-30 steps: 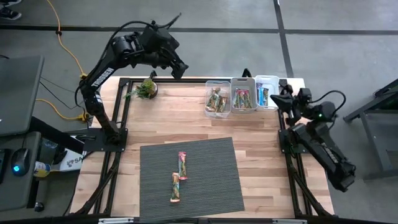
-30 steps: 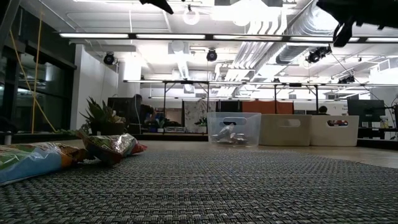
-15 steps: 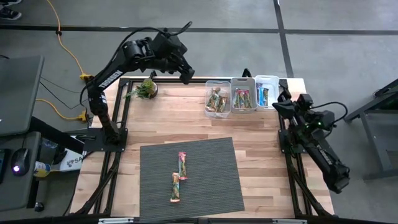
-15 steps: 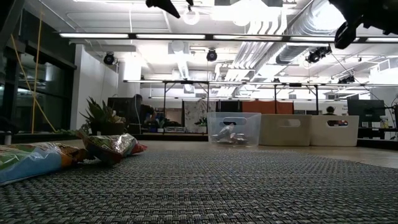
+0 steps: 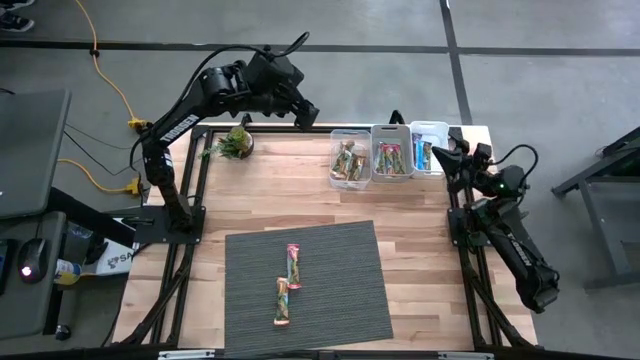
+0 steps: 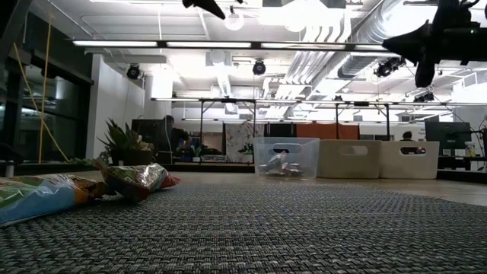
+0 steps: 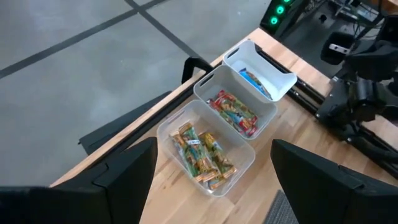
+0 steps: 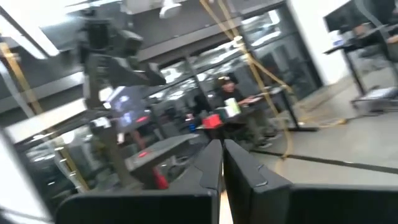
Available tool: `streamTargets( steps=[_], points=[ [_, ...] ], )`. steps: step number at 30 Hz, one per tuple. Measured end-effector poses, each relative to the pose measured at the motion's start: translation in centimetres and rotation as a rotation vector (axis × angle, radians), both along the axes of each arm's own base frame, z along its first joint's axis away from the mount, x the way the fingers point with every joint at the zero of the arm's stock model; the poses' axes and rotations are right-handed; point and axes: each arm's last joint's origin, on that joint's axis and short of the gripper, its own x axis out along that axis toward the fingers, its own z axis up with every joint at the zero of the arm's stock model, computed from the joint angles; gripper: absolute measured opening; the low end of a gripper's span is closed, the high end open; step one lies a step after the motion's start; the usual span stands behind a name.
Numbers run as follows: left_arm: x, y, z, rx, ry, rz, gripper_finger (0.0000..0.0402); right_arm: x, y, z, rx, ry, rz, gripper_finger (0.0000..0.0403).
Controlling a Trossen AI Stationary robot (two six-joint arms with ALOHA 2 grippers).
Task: Pick and place Granola Bars by type
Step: Put the red granola bar into the gray bin
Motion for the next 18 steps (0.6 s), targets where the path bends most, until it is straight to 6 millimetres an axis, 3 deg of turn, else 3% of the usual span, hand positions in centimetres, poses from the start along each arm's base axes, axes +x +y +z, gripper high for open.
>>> streamTargets(
  steps=[5, 18],
  points=[
    [0.0, 0.0, 0.0, -0.002, -0.003, 0.007, 0.0311, 0.1, 0.0, -0.1, -0.001, 0.003, -0.017, 0.0000],
    [0.2, 0.3, -0.1, 0.033, 0.010, 0.028, 0.0311, 1.7, 1.5, -0.2, 0.033, -0.008, 0.233, 0.0000]
  ],
)
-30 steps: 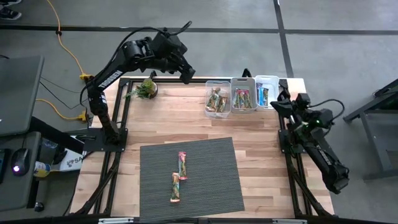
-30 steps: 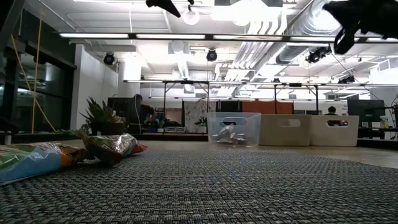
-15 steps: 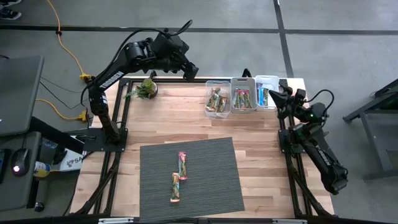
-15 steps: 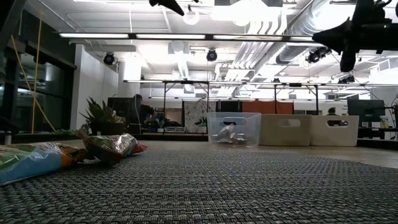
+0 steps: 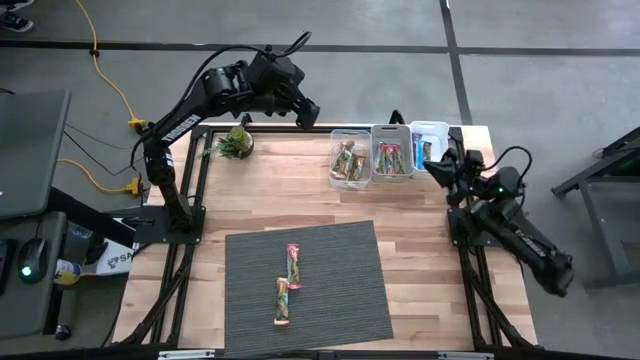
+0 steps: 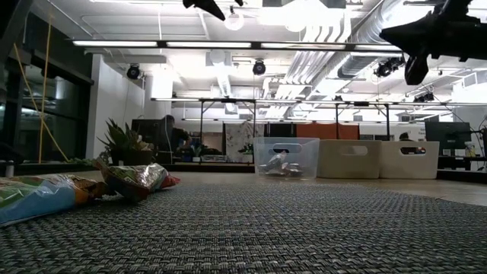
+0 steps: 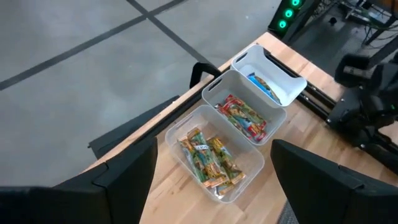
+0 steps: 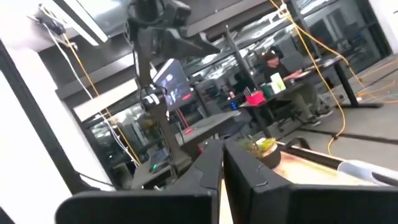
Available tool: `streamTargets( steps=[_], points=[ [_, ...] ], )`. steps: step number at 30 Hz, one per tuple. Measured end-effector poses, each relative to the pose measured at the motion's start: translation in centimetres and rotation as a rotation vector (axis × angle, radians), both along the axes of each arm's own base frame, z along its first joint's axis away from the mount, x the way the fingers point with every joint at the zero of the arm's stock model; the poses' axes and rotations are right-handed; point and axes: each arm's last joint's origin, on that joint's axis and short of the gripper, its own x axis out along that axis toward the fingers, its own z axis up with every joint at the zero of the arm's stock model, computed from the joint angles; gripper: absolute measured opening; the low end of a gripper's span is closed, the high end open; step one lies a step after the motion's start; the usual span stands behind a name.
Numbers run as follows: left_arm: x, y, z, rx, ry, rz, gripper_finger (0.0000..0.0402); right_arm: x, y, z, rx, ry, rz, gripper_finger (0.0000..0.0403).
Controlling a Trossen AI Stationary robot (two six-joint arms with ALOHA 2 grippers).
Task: Pick and place Granola Bars by type
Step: Put the red granola bar into the gray bin
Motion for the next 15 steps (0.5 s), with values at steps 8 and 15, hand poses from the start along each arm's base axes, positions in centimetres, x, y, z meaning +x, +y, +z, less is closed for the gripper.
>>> streamTargets(
  steps=[8, 15],
  points=[
    [0.8, 0.3, -0.6, 0.007, 0.021, -0.010, 0.0311, 1.7, 1.6, -1.6, 0.024, 0.035, 0.051, 0.0000],
    [0.8, 0.3, -0.7, 0.005, 0.024, -0.012, 0.0311, 2.8, 3.2, -3.6, 0.019, 0.043, 0.056, 0.0000]
  ],
)
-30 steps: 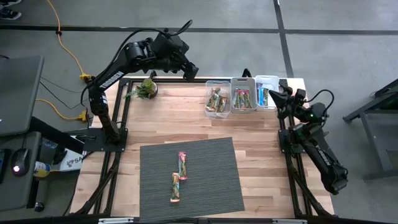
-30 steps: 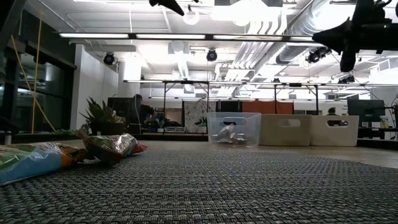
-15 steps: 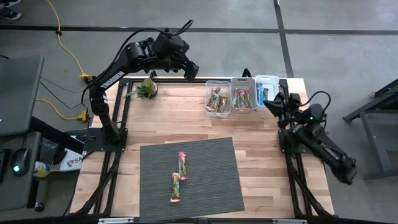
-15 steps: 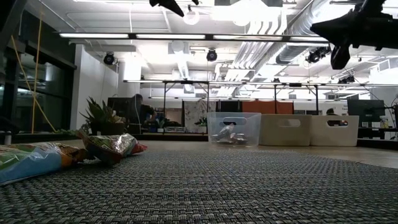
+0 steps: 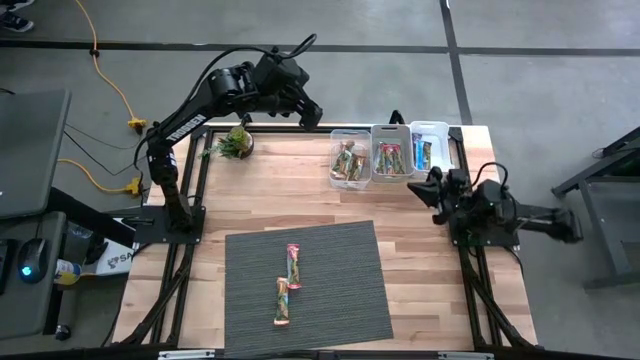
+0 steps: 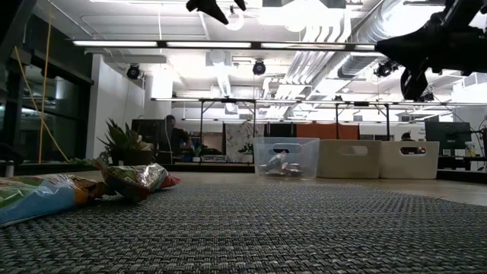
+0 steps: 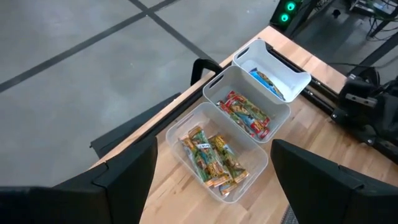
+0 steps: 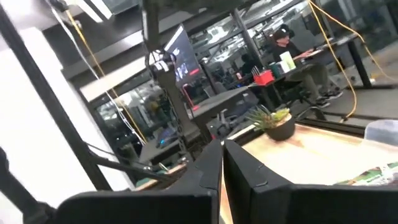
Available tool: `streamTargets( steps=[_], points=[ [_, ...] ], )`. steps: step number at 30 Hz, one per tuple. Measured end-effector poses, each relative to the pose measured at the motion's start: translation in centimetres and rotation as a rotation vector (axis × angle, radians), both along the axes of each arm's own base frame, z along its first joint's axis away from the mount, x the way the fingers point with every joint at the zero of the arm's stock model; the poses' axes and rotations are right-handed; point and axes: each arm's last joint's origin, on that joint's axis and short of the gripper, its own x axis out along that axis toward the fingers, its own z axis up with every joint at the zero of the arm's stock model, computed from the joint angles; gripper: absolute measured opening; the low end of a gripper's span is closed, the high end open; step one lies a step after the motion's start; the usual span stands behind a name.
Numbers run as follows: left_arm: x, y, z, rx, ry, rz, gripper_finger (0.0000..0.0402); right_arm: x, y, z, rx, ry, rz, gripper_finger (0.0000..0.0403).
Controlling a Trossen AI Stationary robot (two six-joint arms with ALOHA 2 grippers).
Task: Pick and place Granola Bars by type
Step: Put the red granola bar into the gray bin
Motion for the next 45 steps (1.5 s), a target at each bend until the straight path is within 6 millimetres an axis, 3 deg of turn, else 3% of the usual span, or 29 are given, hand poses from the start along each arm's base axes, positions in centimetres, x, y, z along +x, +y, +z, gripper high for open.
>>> streamTargets(
  steps=[5, 17, 27, 33, 38, 45],
  points=[
    [0.0, 0.0, 0.0, 0.002, 0.002, -0.003, 0.0311, 0.1, 0.8, 0.1, -0.073, 0.005, 0.056, 0.0000],
    [-0.1, 0.0, 0.0, 0.017, 0.013, 0.014, 0.0311, 0.4, 1.4, -2.1, -0.180, 0.225, 0.211, 0.0000],
    [0.3, -1.0, -1.1, -0.016, 0.117, -0.023, 0.0311, 0.6, 1.4, -2.3, -0.312, 0.263, 0.203, 0.0001],
    [2.6, -3.4, -3.2, -0.045, 0.198, -0.056, 0.0311, 0.6, 1.4, -2.3, -0.310, 0.266, 0.204, 0.0000],
    [3.7, -6.1, -6.4, -0.098, 0.292, 0.023, 0.0311, 0.6, 1.4, -2.3, -0.311, 0.263, 0.204, 0.0000],
    [3.6, -11.8, -11.1, -0.165, 0.394, 0.174, 0.0311, 0.6, 1.4, -2.3, -0.311, 0.263, 0.204, 0.0000]
  ],
)
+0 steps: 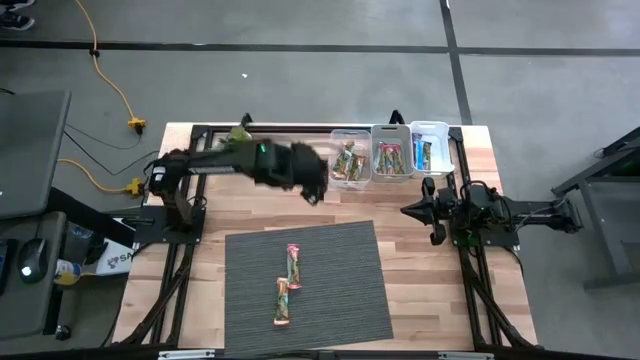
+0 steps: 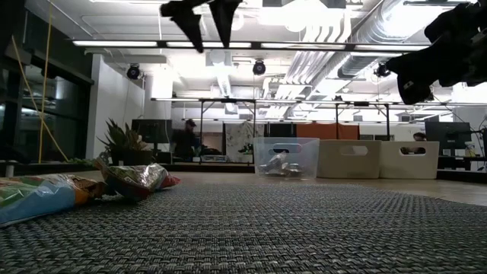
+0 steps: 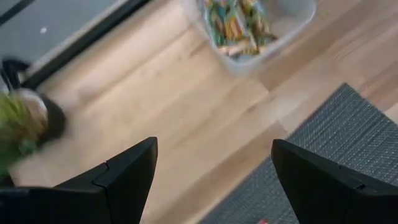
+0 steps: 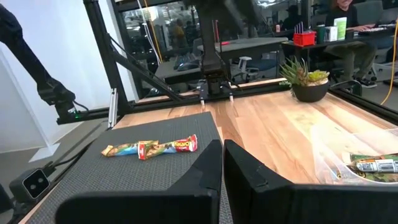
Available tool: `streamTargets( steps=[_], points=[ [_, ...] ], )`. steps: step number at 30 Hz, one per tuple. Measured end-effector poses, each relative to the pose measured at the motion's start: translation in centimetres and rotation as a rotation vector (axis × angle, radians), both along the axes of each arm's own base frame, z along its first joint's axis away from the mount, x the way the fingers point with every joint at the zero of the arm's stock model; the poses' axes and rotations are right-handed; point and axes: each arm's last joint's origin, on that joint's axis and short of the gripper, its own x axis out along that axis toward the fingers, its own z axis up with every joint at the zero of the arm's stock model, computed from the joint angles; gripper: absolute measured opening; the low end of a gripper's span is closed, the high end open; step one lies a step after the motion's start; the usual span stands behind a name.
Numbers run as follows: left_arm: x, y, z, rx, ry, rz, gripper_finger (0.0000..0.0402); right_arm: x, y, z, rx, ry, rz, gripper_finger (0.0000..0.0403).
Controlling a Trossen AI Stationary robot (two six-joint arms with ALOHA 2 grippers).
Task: Pick and place Granola Bars by type
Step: Put the red granola bar into the gray bin
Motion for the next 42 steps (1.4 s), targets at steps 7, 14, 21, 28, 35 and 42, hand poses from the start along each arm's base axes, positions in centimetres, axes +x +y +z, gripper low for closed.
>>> streamTargets(
  steps=[7, 14, 21, 28, 35, 42],
  points=[
    [-1.0, -6.0, -3.7, -0.032, -0.019, 0.197, 0.0312, 0.0, 0.0, 0.0, 0.000, 0.000, 0.000, 0.0000],
    [-2.4, -10.3, -5.4, -0.093, -0.078, 0.367, 0.0311, 0.0, 0.0, 0.0, 0.000, -0.004, 0.000, 0.0000],
    [-3.9, -14.5, -6.7, -0.152, -0.141, 0.466, 0.0312, 0.0, 0.0, 0.0, 0.000, -0.005, 0.000, 0.0000],
    [-5.4, -17.2, -7.5, -0.197, -0.161, 0.529, 0.0312, 0.0, 0.0, 0.0, 0.000, -0.006, 0.001, 0.0000],
    [-6.3, -18.6, -8.9, -0.216, -0.143, 0.519, 0.0311, 0.0, 0.0, 0.0, -0.001, -0.006, 0.001, 0.0000],
    [-5.6, -19.2, -11.3, -0.281, -0.190, 0.481, 0.0312, 0.0, 0.0, 0.0, -0.001, -0.007, 0.001, 0.0000]
  ],
)
